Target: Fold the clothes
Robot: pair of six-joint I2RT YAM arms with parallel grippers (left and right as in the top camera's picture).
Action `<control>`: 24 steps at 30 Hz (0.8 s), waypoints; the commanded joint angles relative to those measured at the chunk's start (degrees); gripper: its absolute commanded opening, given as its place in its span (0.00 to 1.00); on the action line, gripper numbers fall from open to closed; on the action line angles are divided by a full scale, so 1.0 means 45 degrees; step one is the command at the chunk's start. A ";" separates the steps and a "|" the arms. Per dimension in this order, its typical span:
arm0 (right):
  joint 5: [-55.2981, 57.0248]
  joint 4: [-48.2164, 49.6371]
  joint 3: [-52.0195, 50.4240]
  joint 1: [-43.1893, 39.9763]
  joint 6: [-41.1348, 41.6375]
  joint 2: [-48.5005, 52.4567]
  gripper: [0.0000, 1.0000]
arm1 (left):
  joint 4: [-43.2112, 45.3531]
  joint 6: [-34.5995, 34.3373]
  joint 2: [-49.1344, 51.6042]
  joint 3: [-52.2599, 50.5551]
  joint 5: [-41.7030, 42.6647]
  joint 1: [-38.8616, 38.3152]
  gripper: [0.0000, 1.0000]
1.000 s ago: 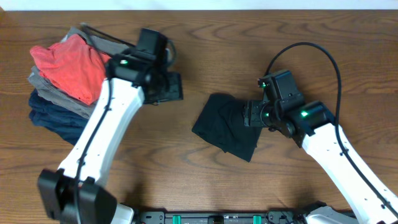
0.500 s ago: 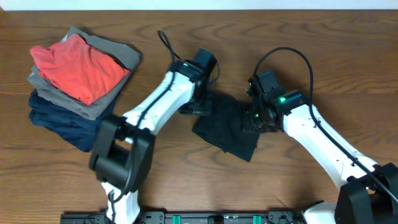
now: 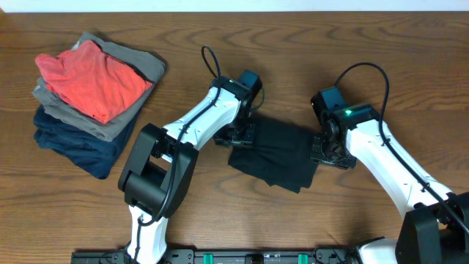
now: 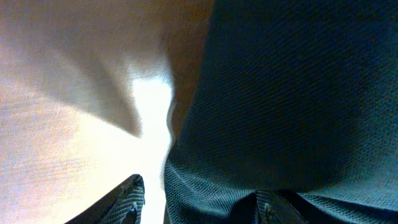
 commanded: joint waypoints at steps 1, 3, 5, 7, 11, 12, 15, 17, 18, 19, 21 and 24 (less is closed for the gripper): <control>0.0335 0.0073 -0.0073 -0.0063 0.0010 -0.0049 0.37 | -0.0680 -0.0063 0.0238 -0.0121 -0.0583 0.0063 0.59; 0.0335 0.0112 -0.0073 -0.0102 -0.0126 -0.0049 0.38 | -0.0957 -0.0068 -0.0053 -0.0121 -0.0612 0.0068 0.59; 0.0029 0.0267 -0.0073 -0.0180 -0.0423 -0.0063 0.37 | -0.1064 -0.0340 -0.0549 -0.0121 -0.0758 0.0117 0.59; -0.0699 0.0607 -0.0068 -0.0316 -0.1676 -0.0063 0.37 | -0.1069 -0.0777 -0.1243 -0.0121 -0.0991 0.0146 0.59; -0.2501 0.1059 0.0097 -0.0879 -0.4250 -0.0068 0.38 | -0.0583 -0.1360 -0.2793 -0.0121 -0.2132 0.0243 0.59; -0.3366 0.1146 0.0175 -0.1044 -0.5095 -0.0068 0.37 | -0.0238 -0.1345 -0.3065 -0.0121 -0.2375 0.0272 0.61; -0.6479 0.1345 0.0262 -0.1263 -0.6887 -0.0087 0.36 | 0.1287 -0.0515 -0.3468 -0.0121 -0.2574 0.0355 0.68; -0.8145 0.1370 0.0257 -0.1161 -0.7524 -0.0087 0.37 | 0.2113 0.0311 -0.3390 -0.0121 -0.2574 0.0350 0.68; -0.8680 0.1345 0.0257 -0.1035 -0.7664 -0.0087 0.37 | 0.2399 0.0500 -0.3288 -0.0121 -0.2569 0.0350 0.68; -0.8879 0.1321 0.0257 -0.0874 -0.7698 -0.0087 0.36 | 0.2671 0.0617 -0.3143 -0.0121 -0.2535 0.0350 0.69; -0.8898 0.1302 0.0257 -0.0408 -0.7698 -0.0087 0.37 | 0.2968 0.0670 -0.2783 -0.0121 -0.2307 0.0418 0.68; -0.8422 0.1438 0.0204 0.0330 -0.7461 -0.0083 0.39 | 0.3045 0.0680 -0.2132 -0.0121 -0.1880 0.0481 0.68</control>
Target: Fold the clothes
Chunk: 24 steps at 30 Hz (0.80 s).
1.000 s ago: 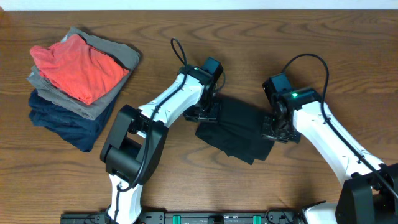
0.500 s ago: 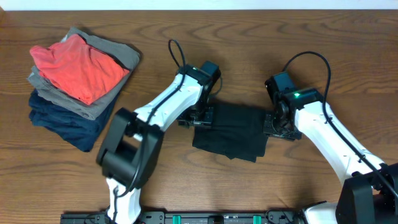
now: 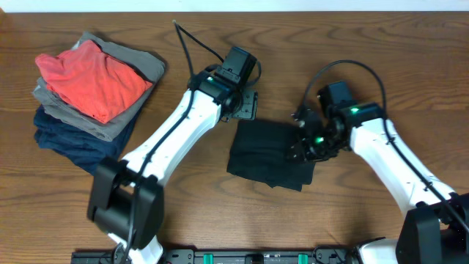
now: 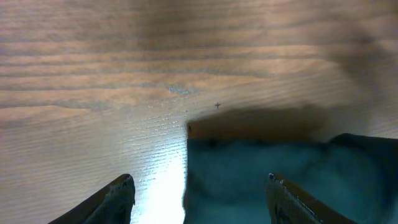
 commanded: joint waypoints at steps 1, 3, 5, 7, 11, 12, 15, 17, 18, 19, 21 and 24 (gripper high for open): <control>-0.0457 0.0185 0.0126 0.0884 -0.0214 -0.0083 0.39 | 0.0005 0.0466 0.0957 -0.0005 0.0369 0.0136 0.69; 0.0185 0.0563 -0.0087 0.1287 0.0427 -0.0083 0.39 | 0.0010 0.0568 0.1394 -0.0005 0.0758 0.0136 0.68; 0.0233 0.1093 -0.0384 0.1569 0.0529 -0.0078 0.40 | 0.0005 0.0695 0.1807 -0.0005 0.0971 0.0136 0.68; 0.0219 0.1681 -0.0753 0.1826 0.0675 -0.0024 0.40 | -0.0010 0.0690 0.2210 -0.0005 0.0981 0.0136 0.68; 0.0204 0.2725 -0.1700 0.2113 0.1005 0.0131 0.40 | -0.0374 0.0690 0.2812 -0.0005 0.0986 0.0136 0.69; 0.0209 0.2919 -0.1996 0.2152 0.1141 0.0165 0.40 | -0.0549 0.0690 0.2948 -0.0005 0.0986 0.0136 0.69; 0.0233 0.3109 -0.2803 0.2161 0.1239 0.0277 0.40 | -0.1205 0.0690 0.3274 -0.0010 0.0981 0.0136 0.69; 0.0748 0.3113 -0.3249 0.2127 0.1248 0.0287 0.40 | -0.1783 0.0685 0.3468 -0.0010 0.0981 0.0136 0.69; 0.1530 0.3109 -0.3468 0.2069 0.1467 0.0282 0.41 | -0.2171 0.0690 0.3541 -0.0010 0.0976 0.0136 0.69; 0.2317 0.3109 -0.3594 0.2006 0.1807 0.0282 0.41 | -0.2526 0.0685 0.3565 -0.0010 0.0976 0.0136 0.69; 0.4148 0.3138 -0.3696 0.1763 0.2710 0.0282 0.44 | -0.3419 0.0457 0.3575 -0.0010 0.0991 0.0136 0.69; 0.5911 0.3944 -0.3677 0.1229 0.3206 0.0282 0.50 | -0.4945 -0.0466 0.3570 -0.0010 0.1676 0.0107 0.69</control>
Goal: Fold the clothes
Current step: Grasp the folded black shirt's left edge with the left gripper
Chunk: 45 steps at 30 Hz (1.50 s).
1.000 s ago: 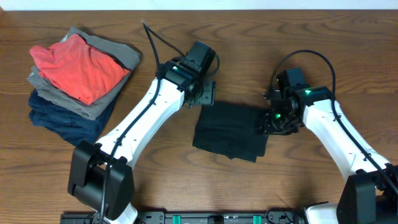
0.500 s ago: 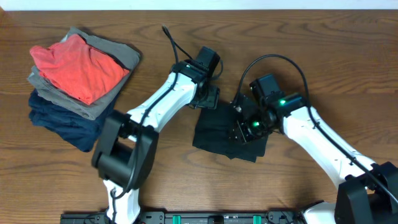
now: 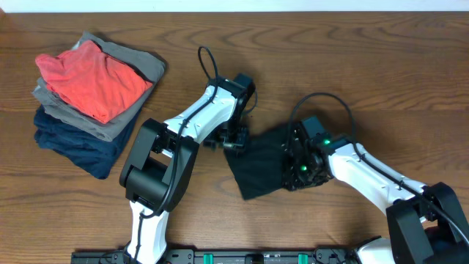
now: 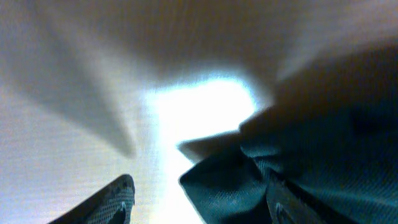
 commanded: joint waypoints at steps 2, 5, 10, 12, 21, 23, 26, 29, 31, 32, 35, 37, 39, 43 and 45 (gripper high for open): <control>0.3366 0.1928 -0.0019 -0.0991 0.0991 0.0117 0.52 | -0.1525 -0.1112 0.0262 -0.0010 0.1302 -0.0039 0.69; 0.3347 0.4420 -0.0019 -0.1588 0.0665 0.0117 0.55 | -0.2147 -0.1851 0.0257 -0.0010 0.1928 -0.0194 0.69; 0.2492 0.5639 0.0102 -0.1928 0.0665 0.0107 0.61 | -0.2147 -0.2089 -0.0097 -0.0005 0.1778 -0.0180 0.68; 0.2404 0.5051 0.0102 -0.1919 0.0670 0.0107 0.64 | -0.1996 -0.2297 -0.0481 0.0010 0.1243 0.0000 0.68; 0.4333 0.2079 0.0058 -0.1933 0.0670 0.0107 0.71 | 0.1015 -0.2302 -0.3065 0.0019 0.0452 0.1559 0.73; 0.4362 0.1967 0.0049 -0.1933 0.0670 0.0107 0.72 | 0.2035 -0.1957 -0.3400 0.0019 0.0636 0.1948 0.88; 0.4352 0.1938 0.0049 -0.1928 0.0675 0.0107 0.73 | 0.2909 -0.0986 -0.3313 0.0015 0.2244 0.2370 0.93; 0.4352 0.1953 0.0049 -0.1933 0.0675 0.0107 0.74 | 0.3152 -0.0204 -0.2803 0.0015 0.3541 0.2608 0.95; 0.4337 0.1948 0.0049 -0.1933 0.0675 0.0107 0.75 | 0.3172 0.0277 -0.2385 0.0015 0.4051 0.2652 0.96; 0.4337 0.1933 0.0049 -0.1933 0.0670 0.0107 0.76 | 0.3181 0.0471 -0.2171 0.0015 0.4318 0.2652 0.96; 0.4342 0.1836 0.0044 -0.1933 0.0670 0.0107 0.77 | 0.3303 0.1384 -0.1418 0.0015 0.5727 0.2652 0.98; 0.4342 0.1773 0.0044 -0.1933 0.0670 0.0107 0.77 | 0.3371 0.1700 -0.0933 0.0015 0.6314 0.2652 0.99; 0.4342 0.1763 0.0044 -0.1933 0.0670 0.0107 0.77 | 0.3560 0.1705 -0.0427 0.0015 0.6484 0.2652 0.99; 0.4337 0.1710 0.0044 -0.1933 0.0670 0.0107 0.78 | 0.4192 0.1700 0.0529 0.0015 0.7339 0.2613 0.99; 0.4342 0.1671 0.0039 -0.1933 0.0670 0.0107 0.78 | 0.4575 0.1705 0.0942 0.0015 0.8189 0.2497 0.99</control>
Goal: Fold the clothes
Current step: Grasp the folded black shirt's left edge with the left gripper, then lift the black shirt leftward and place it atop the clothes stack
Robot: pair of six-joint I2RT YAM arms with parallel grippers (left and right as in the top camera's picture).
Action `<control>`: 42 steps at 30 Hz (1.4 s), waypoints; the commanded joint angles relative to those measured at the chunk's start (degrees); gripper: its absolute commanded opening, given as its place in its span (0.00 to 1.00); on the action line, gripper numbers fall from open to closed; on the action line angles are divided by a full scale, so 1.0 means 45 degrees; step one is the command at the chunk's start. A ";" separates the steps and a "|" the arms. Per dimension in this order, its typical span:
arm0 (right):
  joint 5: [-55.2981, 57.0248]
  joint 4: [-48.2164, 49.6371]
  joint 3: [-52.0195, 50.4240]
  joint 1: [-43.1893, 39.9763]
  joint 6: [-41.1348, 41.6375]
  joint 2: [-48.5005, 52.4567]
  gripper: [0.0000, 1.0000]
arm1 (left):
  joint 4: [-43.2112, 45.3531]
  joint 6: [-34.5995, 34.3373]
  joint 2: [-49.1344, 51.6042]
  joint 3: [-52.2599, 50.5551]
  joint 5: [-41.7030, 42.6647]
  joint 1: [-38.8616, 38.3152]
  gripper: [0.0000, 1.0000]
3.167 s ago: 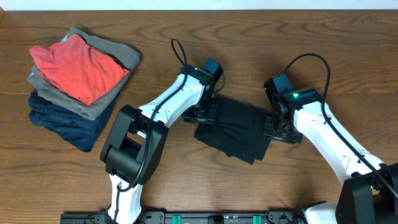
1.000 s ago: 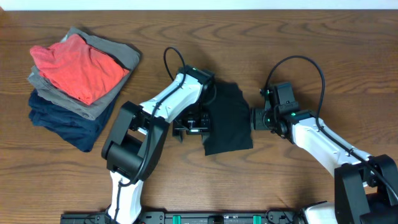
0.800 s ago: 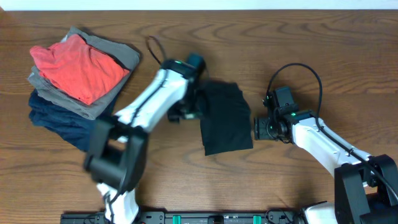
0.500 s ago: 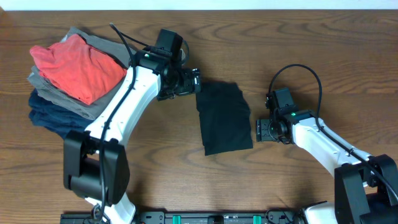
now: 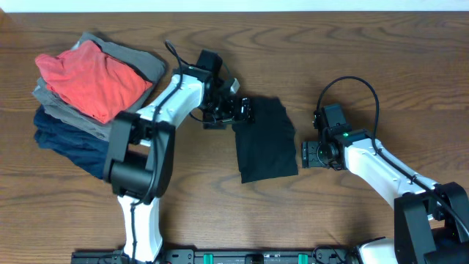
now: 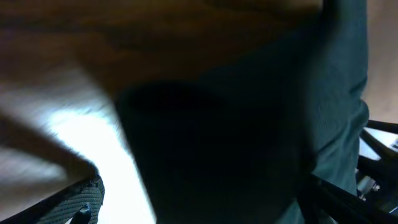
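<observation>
A black folded garment (image 5: pixel 267 139) lies flat as a narrow upright rectangle in the middle of the table. My left gripper (image 5: pixel 245 111) sits at its top left corner. In the left wrist view the dark cloth (image 6: pixel 236 124) fills the space between the widely spread fingers (image 6: pixel 84 198), so the left gripper (image 6: pixel 211 208) is open around the cloth's edge. My right gripper (image 5: pixel 306 155) rests on the table just right of the garment, apart from it; the overhead view does not show its jaws well enough to judge them.
A stack of folded clothes stands at the far left: a red piece (image 5: pixel 91 77) on top, grey (image 5: pixel 143 62) under it, navy (image 5: pixel 69 143) at the bottom. The wooden table (image 5: pixel 366 66) runs out to the right and back.
The right gripper was on the garment's right part and is now off it, to the right. The garment is narrower and sits further back. The left gripper's fingers are spread wider.
First both grippers were at the garment's sides, left and right. Then the left gripper was off the cloth behind it while the right was on the right edge. Then the right was over the garment's right half. Now the cloth lies as a narrower rectangle.
</observation>
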 commanded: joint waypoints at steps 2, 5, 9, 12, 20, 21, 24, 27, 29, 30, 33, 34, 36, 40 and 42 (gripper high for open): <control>0.0165 -0.0058 0.0039 -0.0039 0.0083 0.0087 0.78 | 0.0559 0.0398 0.0826 0.0015 0.1943 -0.0272 0.99; 0.0141 -0.0083 0.0044 -0.0039 0.0083 0.0087 0.78 | 0.0850 0.0398 0.1122 0.0015 0.1987 -0.0704 0.96; 0.0141 -0.0185 0.0044 -0.0039 0.0078 0.0087 0.78 | 0.1151 0.0597 0.1132 0.0015 0.1928 -0.1175 0.64; 0.0146 -0.0223 0.0039 -0.0039 0.0078 0.0087 0.78 | 0.1355 0.0593 0.1093 0.0024 0.1821 -0.1180 0.13; 0.0194 -0.0432 0.0039 -0.0039 0.0078 0.0087 0.78 | 0.0860 0.0690 -0.0379 0.0083 -0.1064 -0.0073 0.06; 0.0262 -0.0423 0.0039 -0.0039 0.0078 0.0087 0.78 | 0.0787 0.0690 -0.0782 0.0092 -0.1472 0.0131 0.06; 0.0471 -0.0447 0.0044 -0.0039 0.0078 0.0087 0.78 | 0.0782 0.0675 -0.2273 0.0092 -0.2429 0.0889 0.06; 0.0471 -0.0447 0.0044 -0.0049 0.0078 0.0087 0.78 | 0.0787 0.0675 -0.3808 0.0092 -0.2997 0.1710 0.06; 0.0471 -0.0442 0.0039 -0.0058 0.0078 0.0087 0.78 | 0.0772 0.0670 -0.4770 0.0092 -0.3541 0.2302 0.06; 0.0471 -0.0442 0.0044 -0.0058 0.0078 0.0087 0.78 | 0.0782 0.0622 -0.5183 0.0092 -0.3789 0.2584 0.06; 0.0471 -0.0447 0.0039 -0.0058 0.0078 0.0087 0.78 | 0.0835 0.0583 -0.6334 0.0092 -0.4692 0.3531 0.06; 0.0471 -0.0442 0.0039 -0.0058 0.0078 0.0087 0.78 | 0.0879 0.0578 -0.6649 0.0092 -0.5081 0.3876 0.06; 0.0471 -0.0437 0.0039 -0.0058 0.0078 0.0087 0.78 | 0.0962 0.0583 -0.7072 0.0092 -0.5595 0.4430 0.06; 0.0471 -0.0447 0.0039 -0.0058 0.0078 0.0087 0.78 | 0.1418 0.0578 -0.7451 0.0092 -0.5897 0.5668 0.06; 0.0466 -0.0447 0.0039 -0.0058 0.0078 0.0087 0.78 | 0.1661 0.0578 -0.7427 0.0092 -0.5897 0.6246 0.06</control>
